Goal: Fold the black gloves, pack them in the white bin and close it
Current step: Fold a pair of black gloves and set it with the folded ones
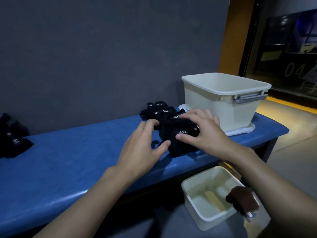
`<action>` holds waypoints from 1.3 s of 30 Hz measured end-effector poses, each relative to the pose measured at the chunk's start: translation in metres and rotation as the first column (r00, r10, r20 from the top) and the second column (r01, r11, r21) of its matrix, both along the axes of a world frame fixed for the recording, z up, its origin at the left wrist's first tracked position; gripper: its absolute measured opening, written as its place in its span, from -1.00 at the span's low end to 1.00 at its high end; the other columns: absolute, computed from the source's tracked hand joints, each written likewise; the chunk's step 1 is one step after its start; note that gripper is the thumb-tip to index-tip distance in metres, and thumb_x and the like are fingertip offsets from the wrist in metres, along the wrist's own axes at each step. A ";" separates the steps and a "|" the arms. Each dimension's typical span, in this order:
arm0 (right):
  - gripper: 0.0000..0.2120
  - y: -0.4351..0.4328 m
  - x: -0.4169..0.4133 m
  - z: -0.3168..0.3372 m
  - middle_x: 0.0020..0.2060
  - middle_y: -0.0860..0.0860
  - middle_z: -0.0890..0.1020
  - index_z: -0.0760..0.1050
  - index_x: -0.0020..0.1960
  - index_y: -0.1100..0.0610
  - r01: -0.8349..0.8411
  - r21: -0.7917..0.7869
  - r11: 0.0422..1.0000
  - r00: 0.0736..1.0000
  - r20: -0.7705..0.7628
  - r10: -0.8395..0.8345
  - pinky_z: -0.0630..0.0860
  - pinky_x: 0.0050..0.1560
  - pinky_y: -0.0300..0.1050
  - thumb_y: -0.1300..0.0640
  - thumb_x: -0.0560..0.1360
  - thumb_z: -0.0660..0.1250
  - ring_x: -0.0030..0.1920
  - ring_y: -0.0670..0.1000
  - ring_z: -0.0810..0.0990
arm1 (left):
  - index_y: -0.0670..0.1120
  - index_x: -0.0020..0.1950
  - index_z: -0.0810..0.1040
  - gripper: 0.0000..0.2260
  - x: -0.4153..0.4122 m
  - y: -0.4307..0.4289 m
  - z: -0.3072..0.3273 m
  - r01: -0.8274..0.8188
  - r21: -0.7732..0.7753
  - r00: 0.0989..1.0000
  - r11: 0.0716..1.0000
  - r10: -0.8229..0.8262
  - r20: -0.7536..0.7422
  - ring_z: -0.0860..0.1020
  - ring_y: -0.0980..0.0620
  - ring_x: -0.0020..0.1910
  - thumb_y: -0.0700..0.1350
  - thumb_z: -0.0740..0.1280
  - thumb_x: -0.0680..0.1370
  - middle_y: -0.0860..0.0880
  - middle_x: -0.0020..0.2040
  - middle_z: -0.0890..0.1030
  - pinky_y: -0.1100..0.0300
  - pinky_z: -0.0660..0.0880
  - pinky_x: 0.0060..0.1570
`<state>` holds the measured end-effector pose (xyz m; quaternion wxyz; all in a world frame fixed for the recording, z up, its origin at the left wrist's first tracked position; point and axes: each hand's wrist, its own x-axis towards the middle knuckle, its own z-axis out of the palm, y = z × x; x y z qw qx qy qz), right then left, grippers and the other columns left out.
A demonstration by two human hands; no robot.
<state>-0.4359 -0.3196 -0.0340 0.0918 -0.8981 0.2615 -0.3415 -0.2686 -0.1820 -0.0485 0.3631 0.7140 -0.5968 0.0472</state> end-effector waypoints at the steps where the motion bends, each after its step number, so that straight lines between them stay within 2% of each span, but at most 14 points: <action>1: -0.40 0.005 0.010 0.003 0.16 -0.25 0.44 0.47 0.30 -0.17 -0.023 -0.005 1.000 1.000 -0.001 0.023 0.13 0.17 -0.15 -0.38 0.33 0.27 0.24 -0.16 0.27 | 0.12 0.35 0.32 -0.55 0.007 0.006 0.004 -0.022 0.004 1.000 1.000 0.022 0.009 0.43 0.17 0.09 0.20 0.35 0.53 0.21 0.13 0.38 0.20 0.40 -0.01; 5: -0.48 0.029 0.060 0.007 0.17 -0.27 0.43 0.50 0.25 -0.17 -0.145 0.010 0.989 0.989 0.008 0.145 0.13 0.15 -0.22 -0.38 0.36 0.30 0.25 -0.15 0.27 | 0.11 0.25 0.41 -0.63 0.048 0.042 0.016 -0.156 0.023 0.988 0.988 0.155 0.025 0.45 0.14 0.07 0.22 0.34 0.52 0.17 0.07 0.47 0.16 0.40 -0.01; 8: -0.63 0.054 0.109 0.009 0.15 -0.25 0.45 0.53 0.19 -0.15 -0.277 0.077 0.958 0.961 0.043 0.275 0.14 0.20 -0.24 -0.23 0.43 0.40 0.24 -0.15 0.30 | 0.07 0.15 0.49 -0.69 0.086 0.077 0.024 -0.271 0.018 0.962 0.962 0.270 0.042 0.49 0.08 0.05 0.19 0.36 0.50 0.13 0.03 0.50 0.08 0.45 0.05; 13: -0.73 0.104 0.194 0.009 0.09 -0.25 0.49 0.55 0.16 -0.10 -0.478 0.166 0.863 0.877 0.028 0.481 0.22 0.36 -0.07 -0.14 0.49 0.39 0.20 -0.18 0.35 | 0.04 0.00 0.58 -0.80 0.145 0.147 0.034 -0.491 -0.033 0.866 0.871 0.492 0.090 0.54 -0.01 0.03 0.13 0.39 0.49 0.10 -0.04 0.54 -0.06 0.47 0.12; 18: -0.77 0.158 0.273 0.007 0.04 -0.19 0.54 0.56 0.13 -0.09 -0.625 0.247 0.740 0.768 0.025 0.640 0.38 0.31 0.09 -0.11 0.50 0.38 0.16 -0.09 0.45 | 0.09 -0.13 0.57 -0.93 0.183 0.210 0.031 -0.665 -0.114 0.741 0.738 0.671 0.022 0.54 -0.03 -0.07 0.05 0.37 0.48 0.13 -0.14 0.54 -0.10 0.50 0.05; 19: -0.77 0.169 0.286 0.006 0.03 -0.18 0.54 0.56 0.12 -0.08 -0.645 0.262 0.718 0.750 0.032 0.661 0.40 0.29 0.11 -0.11 0.50 0.38 0.16 -0.08 0.46 | 0.11 -0.14 0.56 -0.97 0.187 0.218 0.032 -0.687 -0.115 0.721 0.718 0.693 0.019 0.54 -0.03 -0.07 0.01 0.39 0.48 0.13 -0.14 0.53 -0.11 0.49 0.07; 23: -0.74 0.205 0.328 0.000 0.02 -0.17 0.53 0.56 0.17 -0.03 -0.670 0.301 0.679 0.710 -0.007 0.704 0.37 0.32 0.09 -0.07 0.51 0.38 0.13 -0.09 0.49 | 0.08 -0.05 0.61 -0.92 0.208 0.250 0.043 -0.790 -0.124 0.605 0.600 0.796 -0.003 0.55 -0.10 -0.01 -0.05 0.41 0.47 0.05 -0.07 0.57 -0.10 0.48 0.12; 26: -0.69 0.221 0.347 -0.009 0.06 -0.15 0.56 0.52 0.21 -0.05 -0.672 0.344 0.656 0.688 -0.036 0.724 0.38 0.32 0.08 -0.11 0.51 0.37 0.13 -0.09 0.49 | 0.07 0.01 0.61 -0.87 0.227 0.275 0.044 -0.850 0.030 0.527 0.527 0.850 0.003 0.56 -0.13 0.01 -0.03 0.41 0.48 0.01 -0.06 0.58 -0.07 0.49 0.10; 29: -0.64 0.230 0.360 -0.020 0.06 -0.16 0.56 0.49 0.25 -0.08 -0.653 0.393 0.648 0.680 -0.072 0.729 0.38 0.32 0.08 -0.15 0.50 0.37 0.12 -0.09 0.51 | 0.09 0.01 0.54 -0.86 0.236 0.285 0.039 -0.803 0.267 0.552 0.532 0.834 -0.001 0.56 -0.05 -0.03 0.05 0.42 0.50 0.08 -0.11 0.55 0.03 0.50 0.02; 31: -0.59 0.233 0.368 -0.025 0.03 -0.17 0.56 0.47 0.26 -0.11 -0.633 0.418 0.652 0.690 -0.077 0.719 0.40 0.31 0.09 -0.20 0.47 0.38 0.08 -0.08 0.53 | 0.10 0.03 0.52 -0.81 0.240 0.286 0.035 -0.759 0.343 0.592 0.554 0.806 0.009 0.54 0.03 -0.09 0.10 0.43 0.50 0.12 -0.12 0.53 0.05 0.52 -0.02; 35: -0.53 0.238 0.379 -0.029 -0.10 -0.15 0.57 0.44 0.28 -0.19 -0.619 0.479 0.622 0.705 -0.008 0.709 0.43 0.27 0.09 -0.23 0.41 0.41 -0.08 -0.11 0.55 | 0.02 0.20 0.55 -0.68 0.246 0.283 0.029 -0.728 0.331 0.632 0.600 0.775 -0.015 0.55 0.09 -0.15 0.00 0.48 0.48 0.07 -0.15 0.56 0.17 0.46 -0.18; 37: -0.61 0.240 0.382 -0.030 -0.18 -0.13 0.57 0.50 0.24 -0.16 -0.621 0.486 0.615 0.703 -0.002 0.712 0.48 0.20 0.02 -0.14 0.43 0.44 -0.16 -0.10 0.55 | 0.01 0.27 0.55 -0.64 0.248 0.281 0.026 -0.719 0.310 0.648 0.622 0.761 -0.025 0.54 0.14 -0.18 -0.05 0.47 0.49 0.07 -0.17 0.58 0.26 0.39 -0.26; 39: -0.75 0.241 0.382 -0.031 -0.25 -0.11 0.55 0.58 0.13 -0.07 -0.628 0.477 0.615 0.707 0.020 0.707 0.50 0.03 -0.13 -0.03 0.46 0.46 -0.22 -0.09 0.52 | 0.01 0.22 0.60 -0.73 0.250 0.278 0.024 -0.717 0.298 0.654 0.630 0.756 -0.022 0.50 0.22 -0.22 -0.08 0.44 0.52 0.10 -0.20 0.56 0.35 0.31 -0.33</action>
